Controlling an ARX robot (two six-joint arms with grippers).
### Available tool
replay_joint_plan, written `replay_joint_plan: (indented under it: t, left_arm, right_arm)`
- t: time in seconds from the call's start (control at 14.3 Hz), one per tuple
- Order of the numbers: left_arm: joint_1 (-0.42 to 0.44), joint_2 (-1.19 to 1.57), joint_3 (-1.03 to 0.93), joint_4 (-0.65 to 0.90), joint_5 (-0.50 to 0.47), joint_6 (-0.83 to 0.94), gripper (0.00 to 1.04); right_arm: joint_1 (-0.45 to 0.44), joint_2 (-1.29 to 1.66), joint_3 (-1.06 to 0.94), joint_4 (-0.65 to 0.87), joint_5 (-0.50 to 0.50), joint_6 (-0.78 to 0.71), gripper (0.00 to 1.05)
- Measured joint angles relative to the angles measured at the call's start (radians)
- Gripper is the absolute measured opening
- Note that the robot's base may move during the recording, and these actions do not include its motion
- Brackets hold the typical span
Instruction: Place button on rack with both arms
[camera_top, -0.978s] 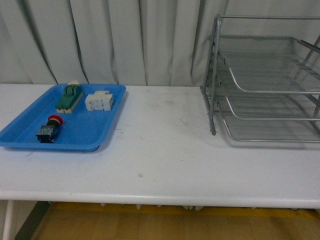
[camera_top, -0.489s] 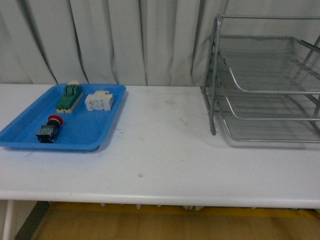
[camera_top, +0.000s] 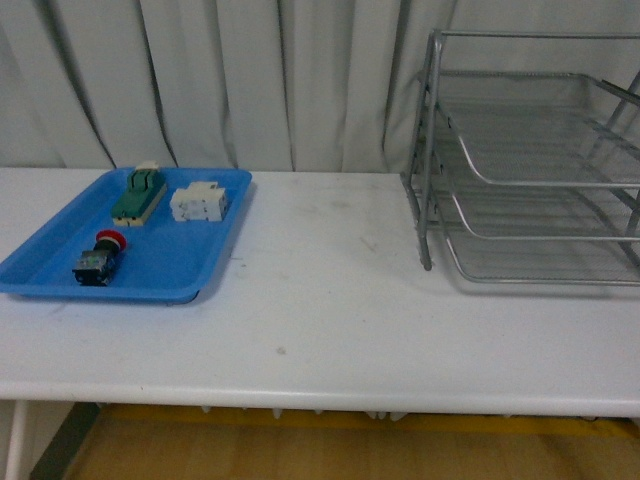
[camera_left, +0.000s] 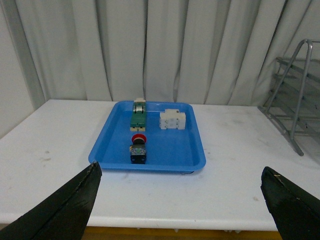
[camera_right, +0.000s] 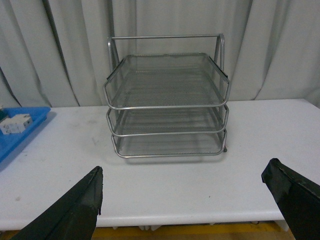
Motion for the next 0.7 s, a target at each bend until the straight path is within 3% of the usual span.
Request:
replay_joint_plan:
  t: [0.14,0.21,0.35,0.49,0.7]
  left_arm:
    - [0.0,0.0,0.0,0.0,-0.002,0.0,0.98]
    - [0.0,0.0,0.0,0.001,0.001,0.0,0.98]
    - [0.0,0.0,0.0,0.0,0.0,0.0,0.98]
    - [0.0,0.0,0.0,0.0,0.001,0.0,0.98]
    - [0.0,0.0,0.0,0.0,0.001,0.0,0.98]
  right_arm:
    - [-0.006,0.161,0.07,-0.136,0.082,0.024,0.98]
    - [-0.115,0.383,0.124,-0.04,-0.007,0.08,0.98]
    - [-0.232,0.753,0.194,0.246,-0.232,0.235,0.98]
    - [-0.242,1.158,0.27,0.552,-0.354,0.443,0.98]
    - [-0.164,1.599,0.415,0.851,-0.341,0.722,0.98]
